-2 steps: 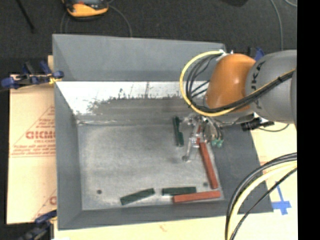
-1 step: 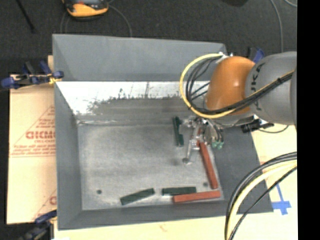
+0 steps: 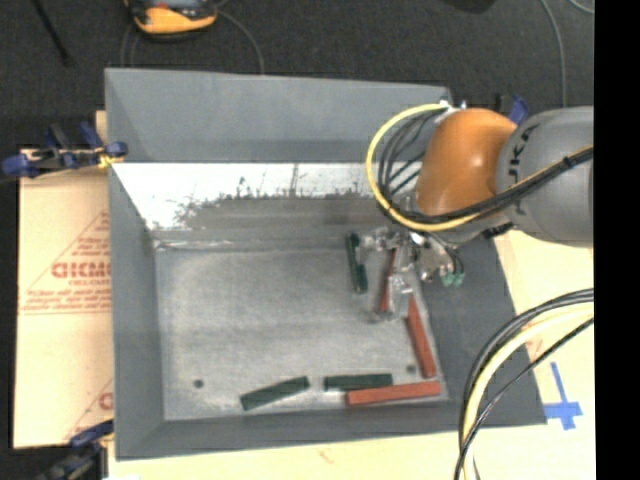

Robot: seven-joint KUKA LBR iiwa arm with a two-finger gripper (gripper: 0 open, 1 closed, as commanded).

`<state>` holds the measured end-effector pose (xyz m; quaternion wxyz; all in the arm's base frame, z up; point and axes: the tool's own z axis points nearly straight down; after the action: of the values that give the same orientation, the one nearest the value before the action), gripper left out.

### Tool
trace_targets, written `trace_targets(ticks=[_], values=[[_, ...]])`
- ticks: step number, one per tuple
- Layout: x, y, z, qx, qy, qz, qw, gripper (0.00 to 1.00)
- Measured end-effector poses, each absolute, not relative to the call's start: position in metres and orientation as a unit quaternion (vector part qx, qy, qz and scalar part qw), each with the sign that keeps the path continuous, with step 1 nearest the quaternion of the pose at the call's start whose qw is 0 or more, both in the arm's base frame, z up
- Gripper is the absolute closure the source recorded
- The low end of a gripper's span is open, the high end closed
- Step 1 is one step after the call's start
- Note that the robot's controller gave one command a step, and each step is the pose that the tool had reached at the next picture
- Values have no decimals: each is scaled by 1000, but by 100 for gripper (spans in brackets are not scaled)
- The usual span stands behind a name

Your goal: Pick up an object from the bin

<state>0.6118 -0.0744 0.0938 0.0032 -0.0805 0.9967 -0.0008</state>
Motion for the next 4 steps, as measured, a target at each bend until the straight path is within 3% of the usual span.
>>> trace_targets(ticks=[1, 2, 3, 4], values=[[616, -81, 90, -117, 993, -1, 4, 0], [621, -93, 76, -150, 989, -1, 6, 100], [619, -93, 74, -149, 989, 0, 4, 0], [619, -93, 73, -149, 989, 0, 4, 0]])
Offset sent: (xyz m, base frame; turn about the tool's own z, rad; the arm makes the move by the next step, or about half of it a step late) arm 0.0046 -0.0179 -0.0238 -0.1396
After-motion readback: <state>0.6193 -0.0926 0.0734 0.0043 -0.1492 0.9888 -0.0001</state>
